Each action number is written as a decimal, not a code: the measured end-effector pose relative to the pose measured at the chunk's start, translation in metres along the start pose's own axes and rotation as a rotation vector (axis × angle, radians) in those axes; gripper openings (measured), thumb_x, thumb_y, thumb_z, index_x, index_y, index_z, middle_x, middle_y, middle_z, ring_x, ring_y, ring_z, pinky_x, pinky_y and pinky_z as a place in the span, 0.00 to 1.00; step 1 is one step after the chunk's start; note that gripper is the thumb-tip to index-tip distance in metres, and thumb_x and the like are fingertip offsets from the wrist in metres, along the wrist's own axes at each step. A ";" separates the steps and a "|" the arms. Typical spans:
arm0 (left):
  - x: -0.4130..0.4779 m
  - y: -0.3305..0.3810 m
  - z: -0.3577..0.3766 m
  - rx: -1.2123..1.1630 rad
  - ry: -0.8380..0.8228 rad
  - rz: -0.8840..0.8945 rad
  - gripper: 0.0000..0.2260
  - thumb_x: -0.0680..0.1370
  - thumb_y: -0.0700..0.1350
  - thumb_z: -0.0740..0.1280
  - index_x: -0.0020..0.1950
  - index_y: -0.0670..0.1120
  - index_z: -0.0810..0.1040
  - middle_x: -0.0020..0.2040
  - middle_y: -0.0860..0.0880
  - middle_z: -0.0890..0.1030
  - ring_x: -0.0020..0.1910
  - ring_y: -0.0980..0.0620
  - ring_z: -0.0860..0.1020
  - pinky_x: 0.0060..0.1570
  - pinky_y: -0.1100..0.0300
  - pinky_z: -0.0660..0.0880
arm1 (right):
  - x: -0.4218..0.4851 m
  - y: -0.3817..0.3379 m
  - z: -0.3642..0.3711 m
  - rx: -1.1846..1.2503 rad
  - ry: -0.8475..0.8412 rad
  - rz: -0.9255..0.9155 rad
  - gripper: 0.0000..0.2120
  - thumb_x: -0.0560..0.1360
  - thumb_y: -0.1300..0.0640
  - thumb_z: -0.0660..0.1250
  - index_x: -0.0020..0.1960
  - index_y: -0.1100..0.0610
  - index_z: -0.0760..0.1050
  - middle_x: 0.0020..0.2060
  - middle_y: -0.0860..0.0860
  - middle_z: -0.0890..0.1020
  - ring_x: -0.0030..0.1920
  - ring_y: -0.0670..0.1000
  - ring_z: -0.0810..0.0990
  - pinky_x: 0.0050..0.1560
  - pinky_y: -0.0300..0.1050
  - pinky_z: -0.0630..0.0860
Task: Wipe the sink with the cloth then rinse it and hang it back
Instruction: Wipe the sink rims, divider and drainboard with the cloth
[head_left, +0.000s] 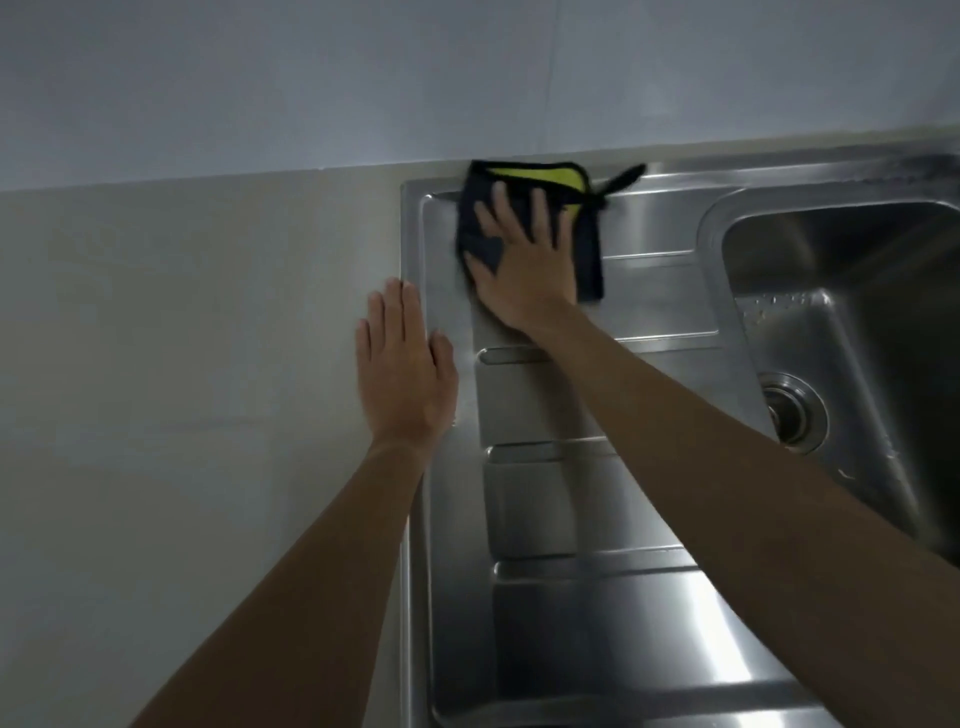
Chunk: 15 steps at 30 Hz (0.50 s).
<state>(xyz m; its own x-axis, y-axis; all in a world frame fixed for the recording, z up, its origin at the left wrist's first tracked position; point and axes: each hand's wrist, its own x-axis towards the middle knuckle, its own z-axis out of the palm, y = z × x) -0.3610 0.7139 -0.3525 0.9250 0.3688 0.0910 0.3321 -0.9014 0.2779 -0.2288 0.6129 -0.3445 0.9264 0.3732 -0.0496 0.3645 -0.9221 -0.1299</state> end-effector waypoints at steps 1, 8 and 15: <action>0.000 -0.001 0.000 0.003 -0.009 0.003 0.26 0.79 0.48 0.48 0.77 0.41 0.55 0.77 0.44 0.57 0.77 0.45 0.53 0.75 0.51 0.50 | 0.001 -0.017 0.000 -0.002 -0.030 -0.132 0.29 0.79 0.39 0.46 0.77 0.46 0.44 0.77 0.45 0.45 0.76 0.58 0.41 0.74 0.60 0.38; -0.001 -0.002 0.000 -0.014 -0.020 0.010 0.25 0.81 0.47 0.51 0.77 0.41 0.54 0.78 0.44 0.55 0.77 0.45 0.52 0.75 0.51 0.49 | -0.009 0.051 -0.006 -0.034 -0.023 -0.181 0.27 0.80 0.43 0.48 0.77 0.46 0.49 0.77 0.43 0.49 0.77 0.52 0.44 0.74 0.54 0.41; 0.000 -0.002 0.000 -0.007 -0.010 0.009 0.26 0.79 0.48 0.49 0.76 0.40 0.56 0.77 0.43 0.58 0.77 0.43 0.54 0.74 0.49 0.52 | -0.056 0.079 -0.007 -0.034 0.012 0.278 0.30 0.79 0.40 0.46 0.77 0.50 0.43 0.77 0.48 0.45 0.76 0.58 0.41 0.73 0.61 0.39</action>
<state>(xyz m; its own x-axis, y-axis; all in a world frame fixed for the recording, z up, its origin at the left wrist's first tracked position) -0.3611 0.7153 -0.3533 0.9297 0.3586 0.0839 0.3227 -0.9030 0.2838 -0.2517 0.5183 -0.3448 0.9923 0.1041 -0.0675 0.0986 -0.9919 -0.0798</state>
